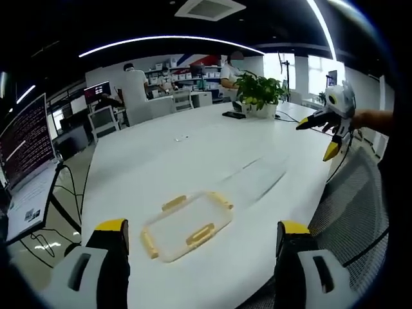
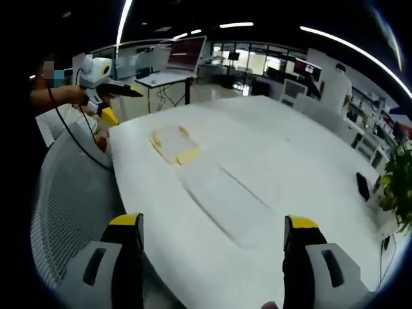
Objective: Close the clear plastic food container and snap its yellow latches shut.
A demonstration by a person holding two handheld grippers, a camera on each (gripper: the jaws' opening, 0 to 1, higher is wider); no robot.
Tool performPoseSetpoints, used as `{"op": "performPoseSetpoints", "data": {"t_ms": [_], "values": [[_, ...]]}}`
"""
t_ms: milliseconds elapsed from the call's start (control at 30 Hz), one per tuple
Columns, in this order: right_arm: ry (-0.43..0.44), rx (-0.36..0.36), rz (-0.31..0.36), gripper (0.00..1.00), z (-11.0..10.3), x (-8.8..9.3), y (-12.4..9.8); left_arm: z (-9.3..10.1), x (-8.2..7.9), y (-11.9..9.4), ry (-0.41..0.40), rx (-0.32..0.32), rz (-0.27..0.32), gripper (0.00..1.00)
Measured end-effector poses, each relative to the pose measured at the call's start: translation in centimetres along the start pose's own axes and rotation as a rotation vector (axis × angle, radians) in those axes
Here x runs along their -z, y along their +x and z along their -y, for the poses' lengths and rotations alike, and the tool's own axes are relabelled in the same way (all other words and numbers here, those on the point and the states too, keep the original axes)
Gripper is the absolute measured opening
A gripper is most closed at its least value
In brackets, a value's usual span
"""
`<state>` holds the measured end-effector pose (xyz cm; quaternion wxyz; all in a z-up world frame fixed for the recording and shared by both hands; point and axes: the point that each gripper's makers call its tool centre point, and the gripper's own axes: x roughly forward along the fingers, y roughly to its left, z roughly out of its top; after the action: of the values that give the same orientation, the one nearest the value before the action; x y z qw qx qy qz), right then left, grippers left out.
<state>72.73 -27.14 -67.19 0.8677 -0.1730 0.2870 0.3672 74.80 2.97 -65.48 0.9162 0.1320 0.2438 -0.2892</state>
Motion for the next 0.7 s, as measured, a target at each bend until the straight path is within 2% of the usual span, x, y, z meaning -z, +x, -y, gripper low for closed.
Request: {"op": "performPoseSetpoints", "data": {"t_ms": [700], "values": [[-0.135,-0.117,-0.022,0.81,-1.3,-2.5,3.0,-2.9,2.0,0.6,0.084,0.026,-0.093,0.85]]}}
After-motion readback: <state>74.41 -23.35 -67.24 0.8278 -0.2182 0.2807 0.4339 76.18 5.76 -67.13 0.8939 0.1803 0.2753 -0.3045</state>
